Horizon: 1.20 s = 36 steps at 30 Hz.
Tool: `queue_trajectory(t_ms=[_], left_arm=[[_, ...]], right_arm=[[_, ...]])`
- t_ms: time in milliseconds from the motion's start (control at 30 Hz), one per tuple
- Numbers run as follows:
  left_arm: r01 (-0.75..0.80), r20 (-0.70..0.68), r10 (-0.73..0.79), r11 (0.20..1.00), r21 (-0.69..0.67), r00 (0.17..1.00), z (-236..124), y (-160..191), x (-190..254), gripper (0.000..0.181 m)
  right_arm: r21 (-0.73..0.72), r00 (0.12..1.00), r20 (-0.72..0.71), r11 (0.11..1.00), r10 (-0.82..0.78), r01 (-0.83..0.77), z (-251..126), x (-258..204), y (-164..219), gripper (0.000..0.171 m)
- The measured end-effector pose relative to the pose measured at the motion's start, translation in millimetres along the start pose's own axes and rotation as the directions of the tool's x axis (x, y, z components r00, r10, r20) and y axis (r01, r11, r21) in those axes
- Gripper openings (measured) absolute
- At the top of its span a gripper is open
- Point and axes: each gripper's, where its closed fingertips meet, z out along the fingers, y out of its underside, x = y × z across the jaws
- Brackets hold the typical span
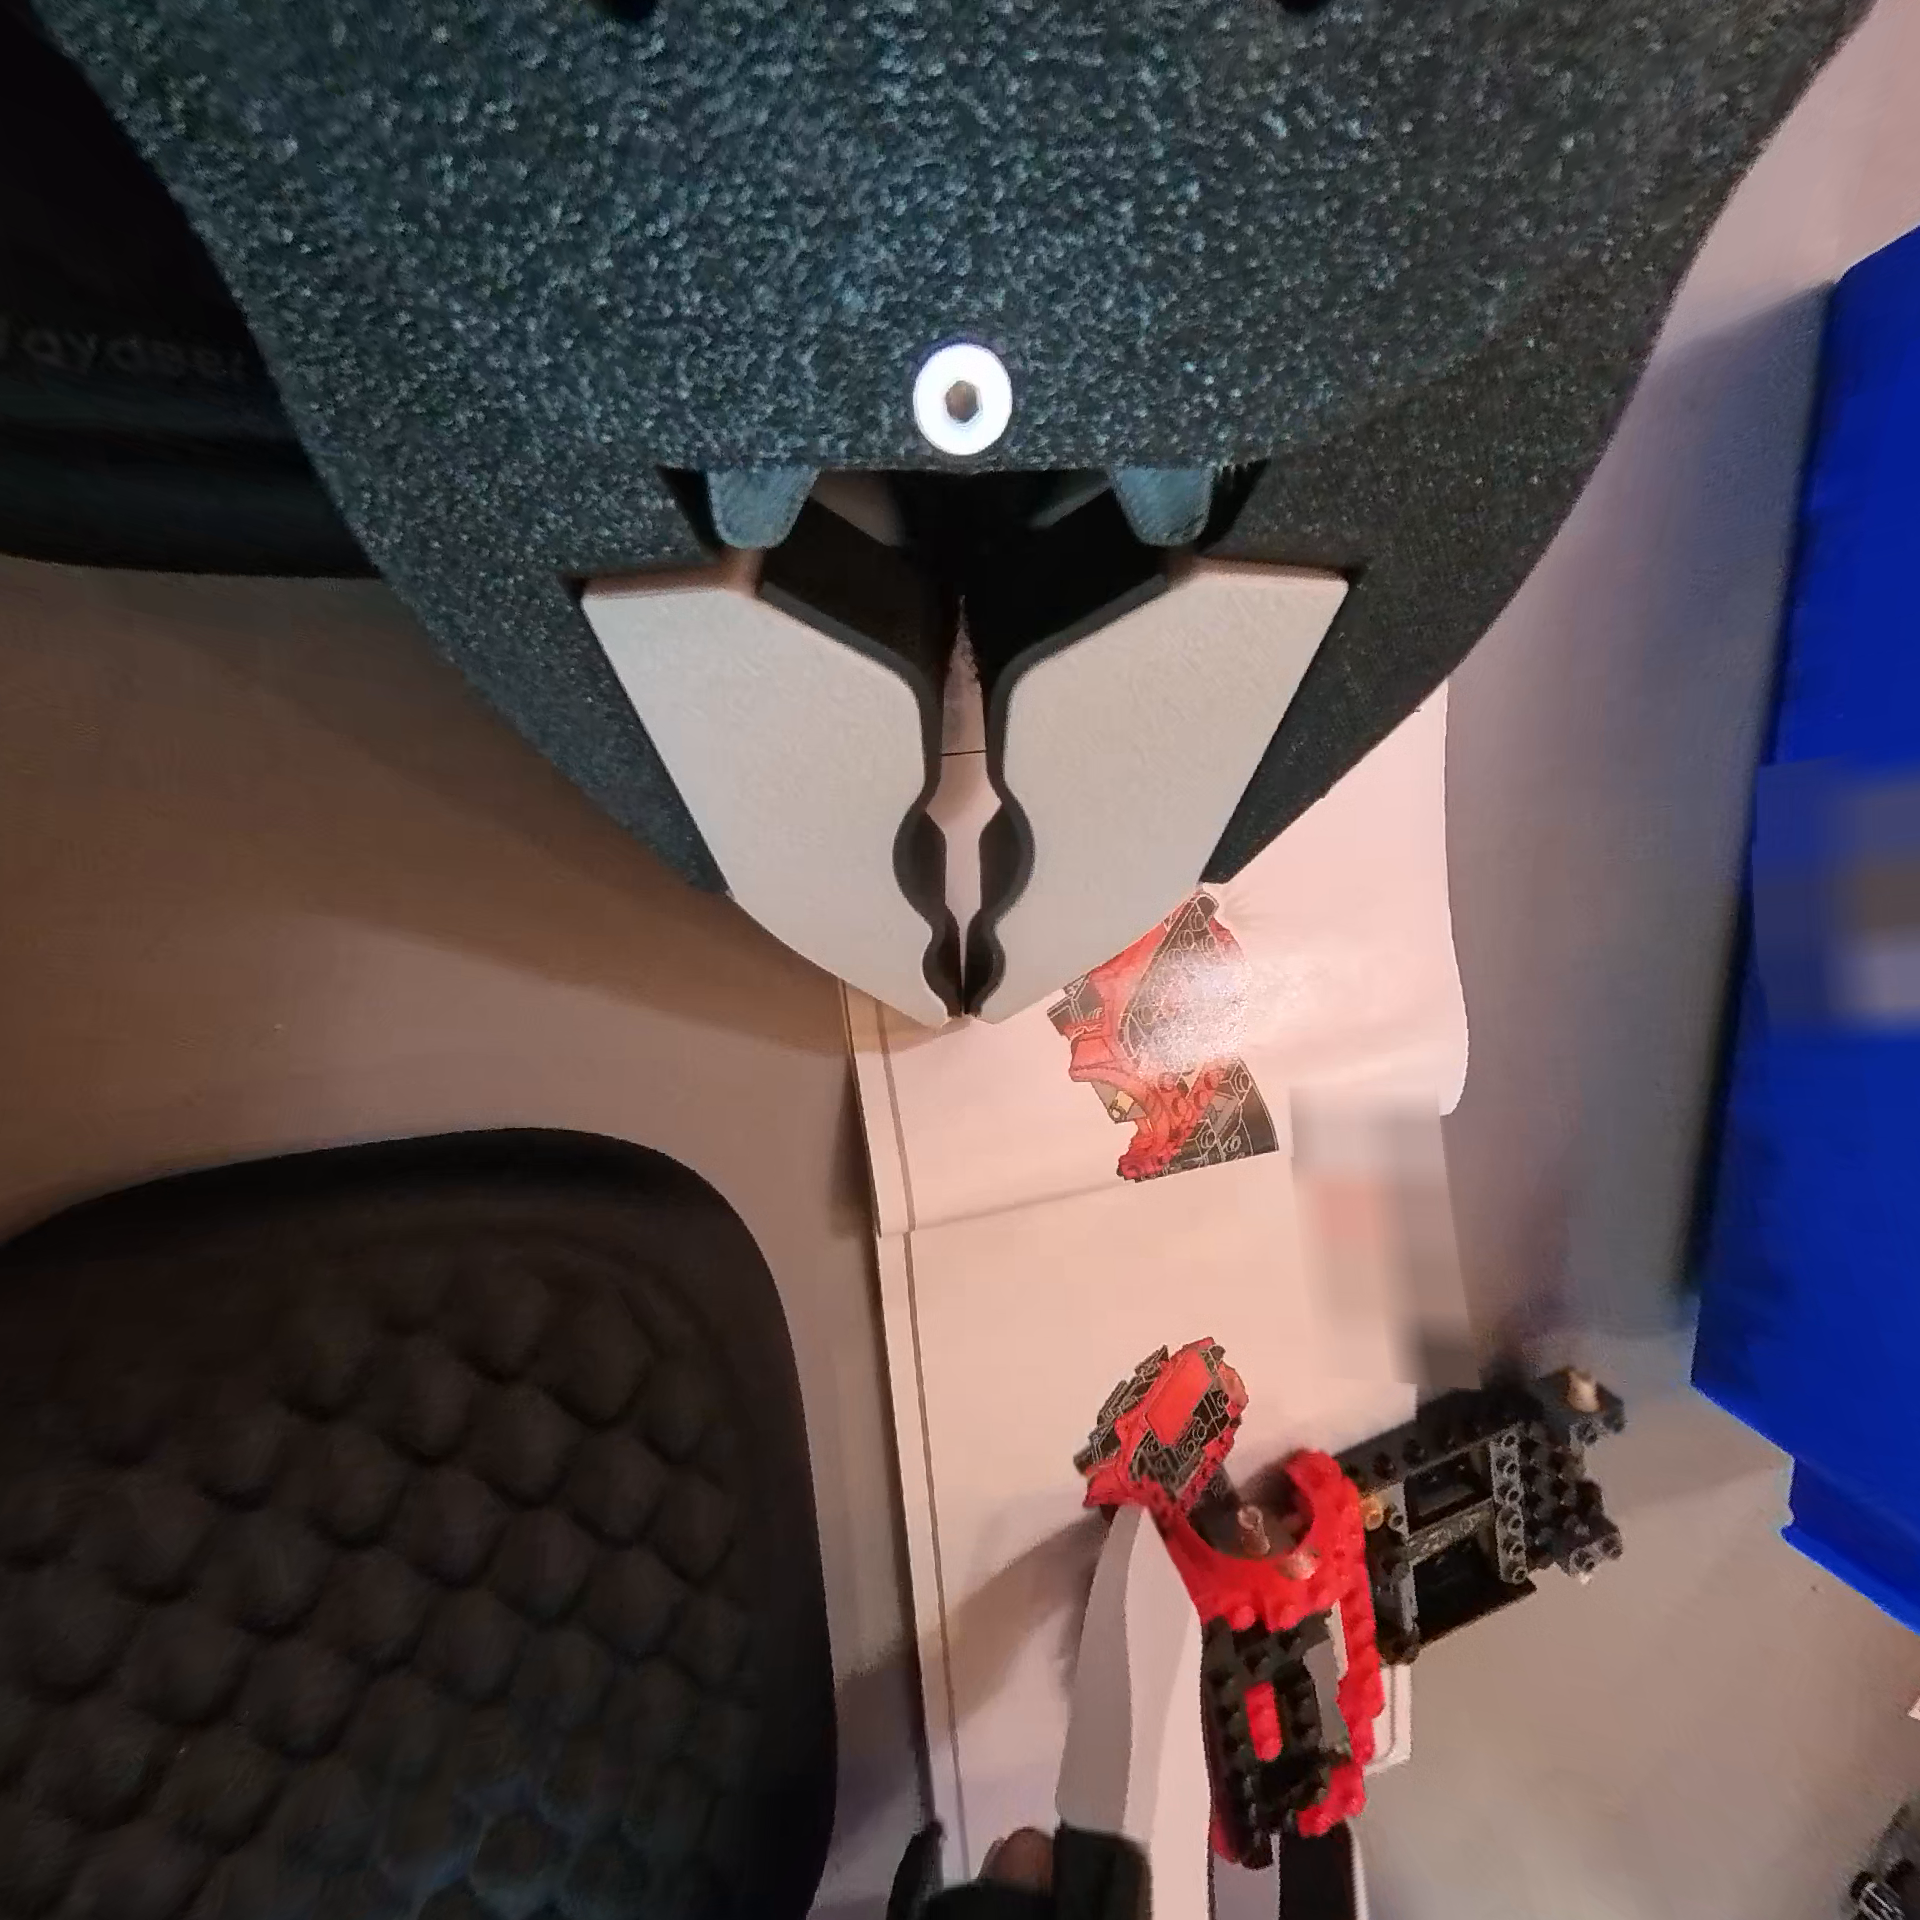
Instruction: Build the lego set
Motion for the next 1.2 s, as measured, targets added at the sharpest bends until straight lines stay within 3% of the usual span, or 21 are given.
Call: queue_trajectory(t_ms=[400, 533, 667, 800, 1000, 1033, 1200], left_arm=[[0.036, -0.034, -0.036, 0.999, -0.003, 0.999, -7.2, 5.4, 6.3, 0.000], [-0.003, -0.021, 0.002, 1.000, -0.023, 1.000, -9.3, 6.5, 5.9, 0.003], [-0.017, 0.000, 0.017, 0.999, -0.027, 1.000, -10.7, 6.7, 4.4, 0.006], [-0.008, 0.006, 0.008, 1.000, -0.020, 1.000, -11.1, 5.1, 2.3, 0.007], [0.022, 0.019, -0.022, 1.000, 0.007, 1.000, -17.5, -2.7, -1.3, 0.008], [0.047, 0.011, -0.047, 0.998, 0.030, 0.999, -19.2, -5.5, -1.3, 0.009], [0.181, -0.002, -0.184, 0.967, 0.177, 0.983, -29.5, -20.1, -11.6, 0.015]], right_arm=[[0.039, 1.000, 0.013, 0.999, -0.001, 0.001, -2.4, -7.6, 1.9, 0.082], [0.097, 0.997, 0.076, 0.995, 0.016, -0.023, -21.0, -5.3, -0.6, 0.085], [0.073, 0.998, 0.047, 0.996, 0.038, -0.042, -47.8, 21.2, 21.3, 0.060], [0.037, 0.999, 0.012, 0.999, 0.038, -0.039, -42.3, 31.1, 37.1, 0.040], [0.031, 0.998, 0.039, 0.999, -0.046, 0.045, -22.9, 22.3, 30.3, 0.026], [0.027, 0.996, 0.068, 0.998, -0.051, 0.049, -22.3, 19.0, 30.7, 0.018], [0.028, 0.995, 0.095, 0.999, -0.042, 0.039, -25.1, 22.7, 34.4, 0.016]])
